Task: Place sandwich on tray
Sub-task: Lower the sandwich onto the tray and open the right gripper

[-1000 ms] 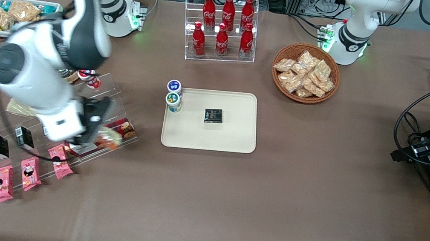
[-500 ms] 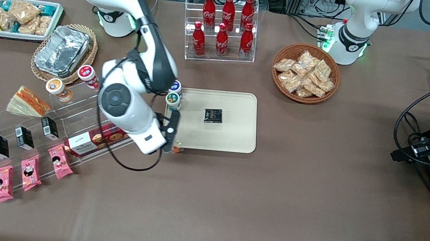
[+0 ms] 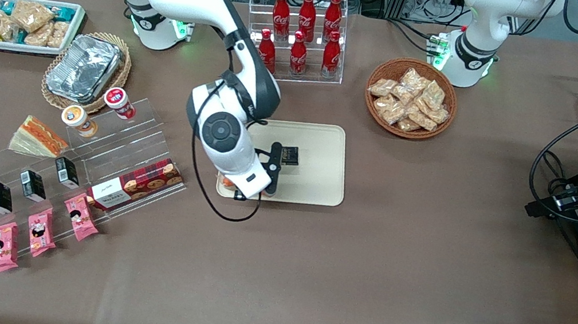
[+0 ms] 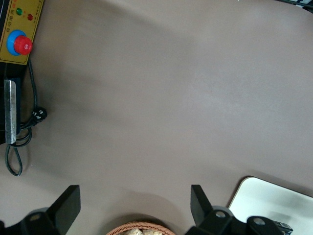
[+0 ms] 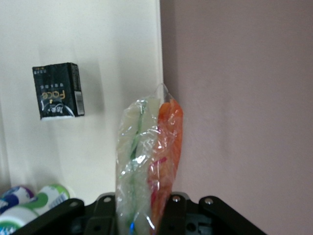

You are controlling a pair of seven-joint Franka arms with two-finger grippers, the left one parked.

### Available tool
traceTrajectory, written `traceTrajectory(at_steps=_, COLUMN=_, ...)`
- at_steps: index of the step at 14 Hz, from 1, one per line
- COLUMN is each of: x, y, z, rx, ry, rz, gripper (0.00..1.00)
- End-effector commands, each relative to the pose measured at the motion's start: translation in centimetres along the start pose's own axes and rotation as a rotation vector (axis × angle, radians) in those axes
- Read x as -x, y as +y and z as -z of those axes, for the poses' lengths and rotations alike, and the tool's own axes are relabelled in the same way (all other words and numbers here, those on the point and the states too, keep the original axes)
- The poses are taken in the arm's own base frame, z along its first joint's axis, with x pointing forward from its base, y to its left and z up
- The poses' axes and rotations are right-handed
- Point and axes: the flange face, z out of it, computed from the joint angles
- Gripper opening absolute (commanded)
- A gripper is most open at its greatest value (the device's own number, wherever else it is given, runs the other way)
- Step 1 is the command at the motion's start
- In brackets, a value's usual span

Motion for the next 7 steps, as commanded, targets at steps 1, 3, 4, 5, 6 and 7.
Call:
traceTrajectory(at_steps=1, x=-2.5, y=-1.3, z=-2.0, rx=0.028, ry=-0.007, rz=-0.010, gripper=0.00)
traceTrajectory(at_steps=3, x=-4.0, y=-2.4, z=-3.2, rx=0.074, ry=-0.061, rz=-0.034, gripper=0.00)
traceTrajectory(at_steps=4, x=-4.7, y=-2.9, z=-3.8, rx=0.097, ry=-0.082, rz=-0.028, gripper=0.00)
traceTrajectory(at_steps=5, x=-5.4, y=-3.5, z=-4.7, rx=0.105, ry=-0.091, rz=-0.012, gripper=0.00)
traceTrajectory(at_steps=6, x=-5.6, y=-3.5, z=-5.1, rx=0.112, ry=-0.092, rz=-0.003, gripper=0.00)
traceTrajectory(at_steps=7, x=-5.7, y=-3.5, z=-5.4, rx=0.121, ry=-0.088, rz=0.000, gripper=0.00)
